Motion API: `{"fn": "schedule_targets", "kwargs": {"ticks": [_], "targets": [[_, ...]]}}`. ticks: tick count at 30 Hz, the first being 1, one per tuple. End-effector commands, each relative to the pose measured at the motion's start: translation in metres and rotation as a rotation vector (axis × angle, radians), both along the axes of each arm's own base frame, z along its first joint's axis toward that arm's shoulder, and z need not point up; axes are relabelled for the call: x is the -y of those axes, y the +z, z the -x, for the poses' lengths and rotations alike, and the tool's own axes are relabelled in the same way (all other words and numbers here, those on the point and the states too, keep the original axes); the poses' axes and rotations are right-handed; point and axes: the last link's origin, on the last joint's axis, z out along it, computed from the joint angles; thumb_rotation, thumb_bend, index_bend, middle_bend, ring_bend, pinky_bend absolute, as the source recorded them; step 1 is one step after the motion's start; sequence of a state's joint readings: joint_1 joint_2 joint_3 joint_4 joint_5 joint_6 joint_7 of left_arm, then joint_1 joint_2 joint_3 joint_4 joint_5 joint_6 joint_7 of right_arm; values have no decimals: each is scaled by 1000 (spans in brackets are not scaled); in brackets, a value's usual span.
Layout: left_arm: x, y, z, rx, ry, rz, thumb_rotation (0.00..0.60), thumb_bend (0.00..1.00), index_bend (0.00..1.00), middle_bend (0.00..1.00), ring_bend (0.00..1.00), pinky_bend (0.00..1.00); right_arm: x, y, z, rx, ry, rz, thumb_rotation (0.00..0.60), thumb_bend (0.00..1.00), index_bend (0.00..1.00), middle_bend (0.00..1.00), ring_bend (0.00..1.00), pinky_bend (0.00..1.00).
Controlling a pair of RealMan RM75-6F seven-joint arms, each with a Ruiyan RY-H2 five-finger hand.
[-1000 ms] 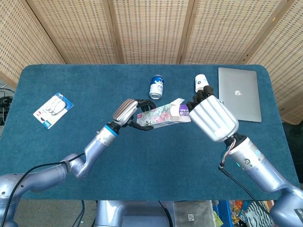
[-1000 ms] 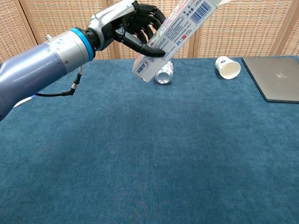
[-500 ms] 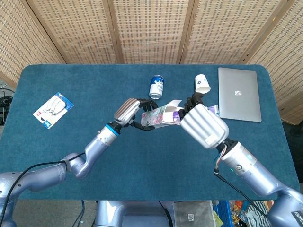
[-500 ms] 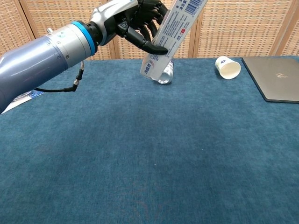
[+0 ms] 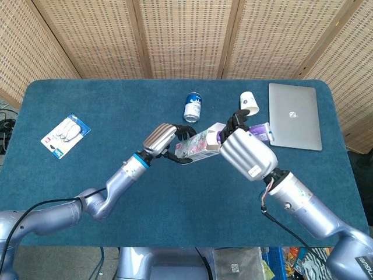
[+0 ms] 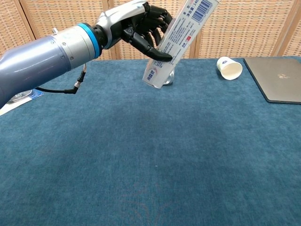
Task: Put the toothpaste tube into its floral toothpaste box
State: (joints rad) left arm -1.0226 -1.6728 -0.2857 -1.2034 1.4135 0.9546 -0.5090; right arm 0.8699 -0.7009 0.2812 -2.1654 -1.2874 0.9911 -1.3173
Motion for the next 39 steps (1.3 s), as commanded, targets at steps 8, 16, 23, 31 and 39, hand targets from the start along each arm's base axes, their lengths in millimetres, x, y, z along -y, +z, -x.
{"fn": "schedule_targets", "kwargs": {"ticks": [8,16,23,31,39], "targets": [[-2,0,-4,-32,18,10,600,165,527,539,478,479,-1,-16,1,-137,24,63,600,664,615,629,503,456],[-7,2,-1,-51,27,3,600,165,527,539,479,479,-6,-20,-1,-164,58,68,600,665,617,631,503,456],[-6,3,-6,-55,15,3,600,165,527,539,479,479,-12,-27,-5,-202,123,62,600,665,618,633,503,459],[0,-2,-12,-66,8,19,600,166,527,539,478,479,-9,-31,-5,-214,126,72,600,668,619,631,503,478],[-1,-4,-15,-35,21,26,600,165,527,539,478,479,-18,-24,-8,-157,148,104,600,0,0,0,0,0]]}}
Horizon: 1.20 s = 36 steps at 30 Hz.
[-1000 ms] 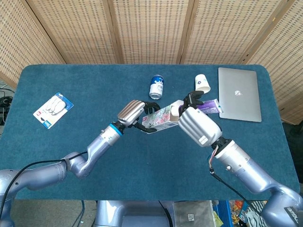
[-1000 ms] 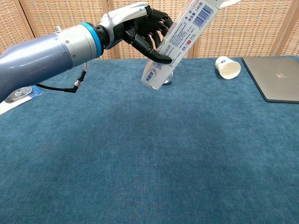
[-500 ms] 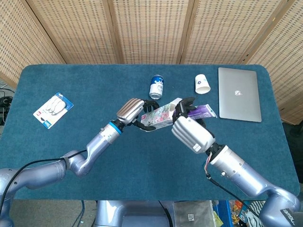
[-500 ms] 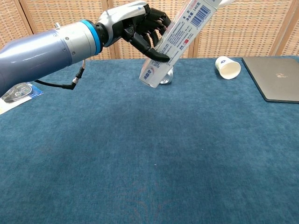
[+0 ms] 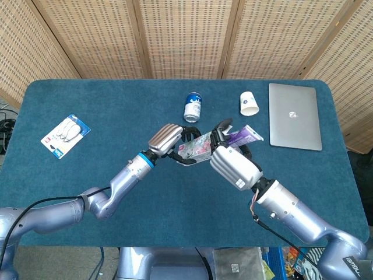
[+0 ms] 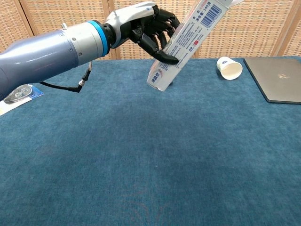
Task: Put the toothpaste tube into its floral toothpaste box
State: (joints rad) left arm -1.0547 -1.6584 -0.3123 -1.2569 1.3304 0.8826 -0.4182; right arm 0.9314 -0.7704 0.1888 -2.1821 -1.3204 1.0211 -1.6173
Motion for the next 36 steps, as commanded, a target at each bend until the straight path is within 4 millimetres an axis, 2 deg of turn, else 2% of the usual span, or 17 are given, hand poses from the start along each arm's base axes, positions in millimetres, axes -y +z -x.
{"fn": "schedule_targets", "kwargs": {"ticks": [1,7,11,14,18,19,20,24,28,32,36], "targets": [[-1,-2,0,11,7,5,600,166,527,539,479,479,-7,3,-5,55,39,10,600,0,0,0,0,0],[1,-4,-2,46,11,9,600,165,527,539,478,479,-5,17,-6,141,84,56,600,0,0,0,0,0],[1,-2,-1,90,25,17,600,166,527,539,478,479,6,40,2,231,67,113,600,0,0,0,0,0],[-1,2,7,80,21,0,600,165,527,539,478,479,22,68,25,327,-15,164,600,0,0,0,0,0],[-4,8,20,34,21,-26,600,165,527,539,478,479,37,85,57,437,-122,142,600,0,0,0,0,0],[-7,12,33,-14,27,-48,600,165,527,539,478,479,44,89,80,517,-207,116,600,0,0,0,0,0],[-8,14,41,-44,28,-59,600,165,527,539,479,479,47,90,93,560,-238,94,600,0,0,0,0,0],[-11,21,73,-156,50,-97,600,166,527,539,478,479,51,81,144,696,-350,9,600,0,0,0,0,0],[-14,23,104,-265,78,-126,600,166,528,539,478,479,44,57,187,832,-444,-94,600,0,0,0,0,0],[-15,18,125,-304,119,-113,600,165,529,539,478,479,37,37,217,865,-494,-140,600,0,0,0,0,0],[-16,12,136,-337,137,-113,600,165,529,539,478,479,30,23,233,862,-508,-163,600,0,0,0,0,0]]}}
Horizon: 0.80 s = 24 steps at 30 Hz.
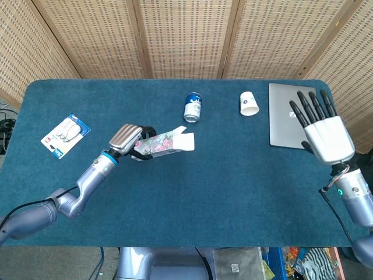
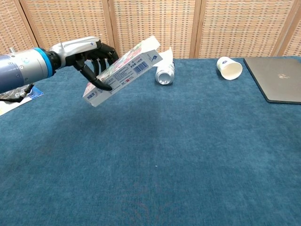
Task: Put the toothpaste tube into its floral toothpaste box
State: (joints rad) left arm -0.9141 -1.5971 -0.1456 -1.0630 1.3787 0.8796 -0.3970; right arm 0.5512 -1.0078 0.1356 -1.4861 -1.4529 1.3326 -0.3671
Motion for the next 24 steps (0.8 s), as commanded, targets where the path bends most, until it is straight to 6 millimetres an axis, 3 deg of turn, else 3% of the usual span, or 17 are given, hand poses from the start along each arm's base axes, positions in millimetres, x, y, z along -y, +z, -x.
{"fn": "schedule_targets", "kwargs": {"ticks": [1,7,9,10,11,13,16,19,23,24], "targets": [[1,-7,10,-28,22,9,600,165,529,539,478,479,-16,-21,26,22,-21,-49,600,0,0,0,0,0],[-2,-24,20,-110,90,36,600,165,529,529,444,479,-28,-30,34,61,-13,-74,600,0,0,0,0,0],[-2,-27,20,-121,99,41,600,165,526,472,381,445,-30,-30,34,59,-7,-73,600,0,0,0,0,0],[-1,-29,20,-132,104,50,600,165,496,387,300,388,-31,-30,34,59,-4,-73,600,0,0,0,0,0],[0,-31,21,-140,108,58,600,165,453,312,231,337,-32,-30,34,59,-3,-73,600,0,0,0,0,0],[2,-33,20,-154,115,78,600,166,230,84,50,197,-34,-29,35,61,1,-72,600,0,0,0,0,0],[5,-34,17,-166,115,90,600,165,26,0,0,100,-37,-28,37,56,3,-70,600,0,0,0,0,0],[12,-29,11,-162,98,71,600,165,0,0,0,13,-43,-29,40,73,-3,-76,600,0,0,0,0,0],[28,-9,9,-158,90,34,600,166,0,0,0,0,-51,-34,45,123,-9,-103,600,0,0,0,0,0],[54,14,29,-191,86,-32,600,166,0,0,0,0,-60,-37,50,162,-24,-108,600,0,0,0,0,0]]}}
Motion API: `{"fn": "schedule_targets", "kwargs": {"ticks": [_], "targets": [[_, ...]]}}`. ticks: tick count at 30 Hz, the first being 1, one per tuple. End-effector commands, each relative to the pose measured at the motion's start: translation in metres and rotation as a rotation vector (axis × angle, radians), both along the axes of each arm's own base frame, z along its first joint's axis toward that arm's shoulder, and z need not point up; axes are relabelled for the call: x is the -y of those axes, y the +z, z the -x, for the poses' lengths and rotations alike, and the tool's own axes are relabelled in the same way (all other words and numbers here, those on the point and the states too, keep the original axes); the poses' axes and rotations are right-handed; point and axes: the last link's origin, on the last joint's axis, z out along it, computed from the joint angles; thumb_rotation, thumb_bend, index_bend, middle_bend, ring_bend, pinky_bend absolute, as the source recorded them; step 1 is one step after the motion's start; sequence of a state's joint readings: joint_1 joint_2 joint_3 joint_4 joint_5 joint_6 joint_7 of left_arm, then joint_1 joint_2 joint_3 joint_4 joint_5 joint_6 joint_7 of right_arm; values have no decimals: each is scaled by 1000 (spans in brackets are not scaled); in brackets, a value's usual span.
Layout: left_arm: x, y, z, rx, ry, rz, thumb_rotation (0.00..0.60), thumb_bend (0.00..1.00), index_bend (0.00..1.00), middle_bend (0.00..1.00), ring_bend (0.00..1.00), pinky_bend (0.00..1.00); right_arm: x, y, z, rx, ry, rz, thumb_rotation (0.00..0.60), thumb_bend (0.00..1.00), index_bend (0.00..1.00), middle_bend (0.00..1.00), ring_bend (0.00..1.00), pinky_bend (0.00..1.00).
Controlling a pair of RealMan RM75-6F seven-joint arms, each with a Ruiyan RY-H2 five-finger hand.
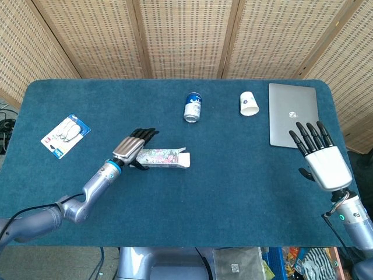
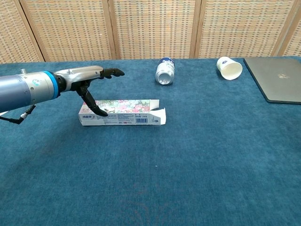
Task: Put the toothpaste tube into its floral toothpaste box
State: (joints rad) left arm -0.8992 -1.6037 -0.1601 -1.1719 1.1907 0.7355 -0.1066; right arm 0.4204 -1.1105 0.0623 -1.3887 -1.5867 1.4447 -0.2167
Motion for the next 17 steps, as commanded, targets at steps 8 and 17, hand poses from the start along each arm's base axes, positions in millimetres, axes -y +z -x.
{"fn": "schedule_targets", "kwargs": {"ticks": [8,17], "targets": [[137,119,66,-96,62,-435,600,160,0,0,0,0,-52,-6,21,209,-78,5,600,0,0,0,0,0],[210,159,120,-80,225,-564,600,159,0,0,0,0,-89,-5,20,311,-179,42,600,0,0,0,0,0]]}}
